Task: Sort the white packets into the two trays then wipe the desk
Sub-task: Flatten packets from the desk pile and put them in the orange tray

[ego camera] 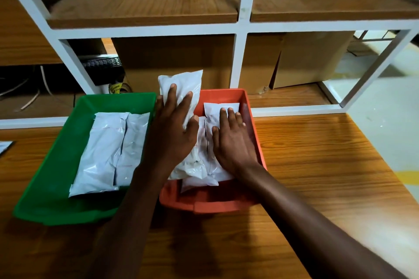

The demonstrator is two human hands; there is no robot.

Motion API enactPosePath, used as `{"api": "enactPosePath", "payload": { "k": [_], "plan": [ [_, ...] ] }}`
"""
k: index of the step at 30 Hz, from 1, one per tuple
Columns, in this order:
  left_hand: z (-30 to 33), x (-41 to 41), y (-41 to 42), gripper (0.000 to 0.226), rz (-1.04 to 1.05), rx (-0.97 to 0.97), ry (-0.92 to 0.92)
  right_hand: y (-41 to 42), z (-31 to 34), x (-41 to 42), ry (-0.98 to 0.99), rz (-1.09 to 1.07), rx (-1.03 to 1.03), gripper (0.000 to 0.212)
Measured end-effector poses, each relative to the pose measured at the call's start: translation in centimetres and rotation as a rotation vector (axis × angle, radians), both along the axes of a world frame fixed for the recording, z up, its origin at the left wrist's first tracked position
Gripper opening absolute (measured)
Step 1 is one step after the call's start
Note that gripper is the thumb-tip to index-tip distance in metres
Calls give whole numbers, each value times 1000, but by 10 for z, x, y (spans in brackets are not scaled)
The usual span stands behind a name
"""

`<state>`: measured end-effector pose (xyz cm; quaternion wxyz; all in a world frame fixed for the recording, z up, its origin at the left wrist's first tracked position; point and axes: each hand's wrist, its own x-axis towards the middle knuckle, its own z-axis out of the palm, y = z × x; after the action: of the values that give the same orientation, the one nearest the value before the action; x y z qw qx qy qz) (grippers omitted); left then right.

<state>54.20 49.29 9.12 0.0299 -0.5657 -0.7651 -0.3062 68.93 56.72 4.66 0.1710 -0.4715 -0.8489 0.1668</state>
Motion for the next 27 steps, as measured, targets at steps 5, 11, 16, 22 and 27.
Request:
{"api": "enactPosePath", "payload": {
  "k": [5,11,16,22,27],
  "plan": [
    [-12,16,14,61,-33,-53,40,-47,33,55,109,-3,44,56],
    [-47,26,44,65,-63,-255,205,-67,35,84,98,-27,136,69],
    [-73,22,49,65,-45,-441,157,-77,38,96,181,-47,161,71],
    [-81,28,49,62,5,-602,73,-85,34,106,212,-64,176,71],
    [-87,27,50,63,7,-642,68,-86,26,108,206,-75,175,73]
  ]
}}
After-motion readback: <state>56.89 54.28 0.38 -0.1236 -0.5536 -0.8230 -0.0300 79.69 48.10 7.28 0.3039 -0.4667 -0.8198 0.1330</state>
